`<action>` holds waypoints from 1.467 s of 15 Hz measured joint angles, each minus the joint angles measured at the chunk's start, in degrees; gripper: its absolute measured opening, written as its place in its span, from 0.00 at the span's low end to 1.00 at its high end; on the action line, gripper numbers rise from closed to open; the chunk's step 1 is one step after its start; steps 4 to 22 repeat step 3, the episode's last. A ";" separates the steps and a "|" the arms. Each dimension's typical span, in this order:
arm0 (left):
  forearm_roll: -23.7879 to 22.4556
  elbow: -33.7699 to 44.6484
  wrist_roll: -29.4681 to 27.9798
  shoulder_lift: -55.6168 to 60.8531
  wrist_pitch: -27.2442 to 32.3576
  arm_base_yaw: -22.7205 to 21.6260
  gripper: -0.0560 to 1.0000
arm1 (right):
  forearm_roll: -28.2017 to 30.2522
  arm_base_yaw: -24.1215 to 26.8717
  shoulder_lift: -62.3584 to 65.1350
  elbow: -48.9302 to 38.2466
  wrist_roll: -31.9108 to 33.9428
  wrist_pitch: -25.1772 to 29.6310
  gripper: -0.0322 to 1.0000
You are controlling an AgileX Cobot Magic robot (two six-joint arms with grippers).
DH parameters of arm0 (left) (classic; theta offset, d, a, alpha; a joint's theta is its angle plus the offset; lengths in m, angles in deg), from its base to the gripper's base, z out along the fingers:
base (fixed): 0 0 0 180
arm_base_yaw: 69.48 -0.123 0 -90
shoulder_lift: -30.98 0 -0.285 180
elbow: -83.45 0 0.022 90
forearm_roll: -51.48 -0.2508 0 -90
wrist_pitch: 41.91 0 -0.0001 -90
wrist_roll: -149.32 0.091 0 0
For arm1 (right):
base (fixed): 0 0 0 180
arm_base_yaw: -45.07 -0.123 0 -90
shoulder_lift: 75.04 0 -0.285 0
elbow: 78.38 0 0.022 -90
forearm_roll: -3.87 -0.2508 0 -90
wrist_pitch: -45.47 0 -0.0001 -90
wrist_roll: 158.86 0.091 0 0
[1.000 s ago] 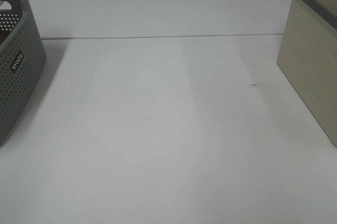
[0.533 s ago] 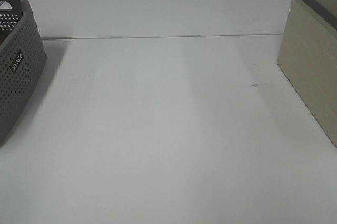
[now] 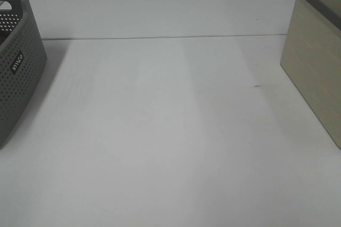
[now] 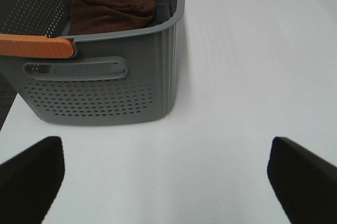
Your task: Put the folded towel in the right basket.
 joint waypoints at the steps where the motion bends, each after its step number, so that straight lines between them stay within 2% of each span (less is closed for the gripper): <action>1: 0.00 0.00 0.00 0.00 0.00 0.00 0.97 | 0.00 0.00 0.00 0.00 0.00 0.00 0.98; 22: 0.00 0.00 0.00 0.00 0.00 0.00 0.97 | 0.00 0.00 0.00 0.00 0.00 0.00 0.98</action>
